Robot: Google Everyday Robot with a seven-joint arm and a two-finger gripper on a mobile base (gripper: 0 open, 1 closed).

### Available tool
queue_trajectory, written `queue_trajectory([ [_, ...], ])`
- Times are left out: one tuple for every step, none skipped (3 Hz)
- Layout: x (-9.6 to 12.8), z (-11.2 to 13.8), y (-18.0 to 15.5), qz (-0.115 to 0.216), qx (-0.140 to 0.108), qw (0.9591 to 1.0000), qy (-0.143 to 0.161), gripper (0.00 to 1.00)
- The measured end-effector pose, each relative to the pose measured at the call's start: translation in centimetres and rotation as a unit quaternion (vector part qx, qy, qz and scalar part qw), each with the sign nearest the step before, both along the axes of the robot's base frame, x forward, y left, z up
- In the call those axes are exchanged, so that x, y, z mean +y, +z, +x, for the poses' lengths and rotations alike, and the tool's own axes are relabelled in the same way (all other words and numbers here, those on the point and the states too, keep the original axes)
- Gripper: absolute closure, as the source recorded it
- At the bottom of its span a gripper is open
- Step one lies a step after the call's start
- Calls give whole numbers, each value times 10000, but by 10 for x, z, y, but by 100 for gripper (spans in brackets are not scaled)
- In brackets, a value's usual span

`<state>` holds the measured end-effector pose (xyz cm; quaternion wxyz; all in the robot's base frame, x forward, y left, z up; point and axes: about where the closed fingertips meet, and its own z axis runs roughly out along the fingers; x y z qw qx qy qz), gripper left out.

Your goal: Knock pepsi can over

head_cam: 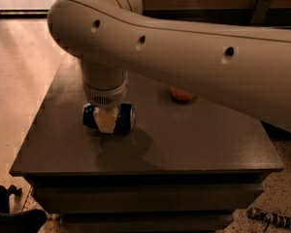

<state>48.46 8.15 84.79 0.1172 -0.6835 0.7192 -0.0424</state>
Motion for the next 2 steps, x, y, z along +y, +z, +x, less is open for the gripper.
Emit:
queue_trajectory([
  [0,0,1,1,-8,10000,1,7],
  [0,-1,1,2,-15,10000,2,0],
])
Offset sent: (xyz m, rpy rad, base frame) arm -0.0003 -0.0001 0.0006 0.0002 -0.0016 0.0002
